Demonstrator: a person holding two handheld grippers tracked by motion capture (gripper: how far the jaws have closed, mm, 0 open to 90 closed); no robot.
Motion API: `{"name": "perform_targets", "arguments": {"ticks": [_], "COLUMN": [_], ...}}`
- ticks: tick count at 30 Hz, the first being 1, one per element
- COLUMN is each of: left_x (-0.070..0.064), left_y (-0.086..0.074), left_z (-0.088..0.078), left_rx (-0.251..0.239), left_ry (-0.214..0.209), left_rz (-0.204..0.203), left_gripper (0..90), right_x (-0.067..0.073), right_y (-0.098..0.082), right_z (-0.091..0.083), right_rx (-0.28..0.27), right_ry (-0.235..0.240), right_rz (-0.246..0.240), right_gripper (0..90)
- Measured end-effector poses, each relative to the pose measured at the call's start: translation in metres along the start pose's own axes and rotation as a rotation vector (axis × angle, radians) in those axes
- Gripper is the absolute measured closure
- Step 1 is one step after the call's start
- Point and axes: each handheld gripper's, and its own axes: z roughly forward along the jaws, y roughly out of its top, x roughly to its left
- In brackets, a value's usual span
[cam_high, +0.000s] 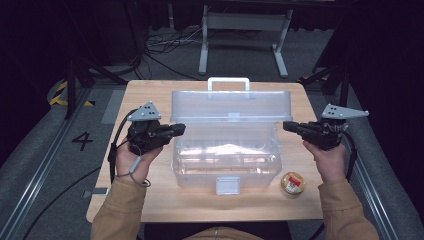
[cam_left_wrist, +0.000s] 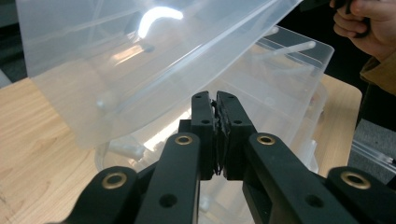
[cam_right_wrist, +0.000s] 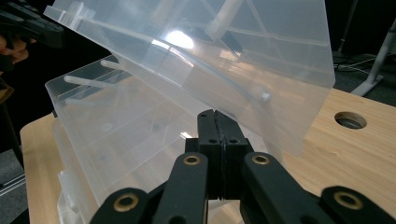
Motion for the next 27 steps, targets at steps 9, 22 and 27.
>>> {"name": "perform_targets", "arguments": {"ticks": [9, 22, 27], "left_x": [0.017, 0.023, 0.024], "left_y": [-0.006, -0.007, -0.006], "left_z": [0.006, 0.009, 0.011], "left_rx": [-0.018, -0.026, -0.019], "left_ry": [0.017, 0.033, 0.033], "left_rz": [-0.057, -0.06, -0.069], "left_gripper": [89.5, 89.6, 89.6], "right_x": [0.001, 0.001, 0.002], "right_y": [-0.002, -0.005, -0.006], "right_z": [0.0, -0.002, -0.004], "right_rx": [-0.009, -0.017, -0.018], "right_ry": [0.006, 0.002, -0.001], "right_rz": [0.0, 0.004, 0.004], "right_gripper": [90.0, 90.0, 89.7]}}
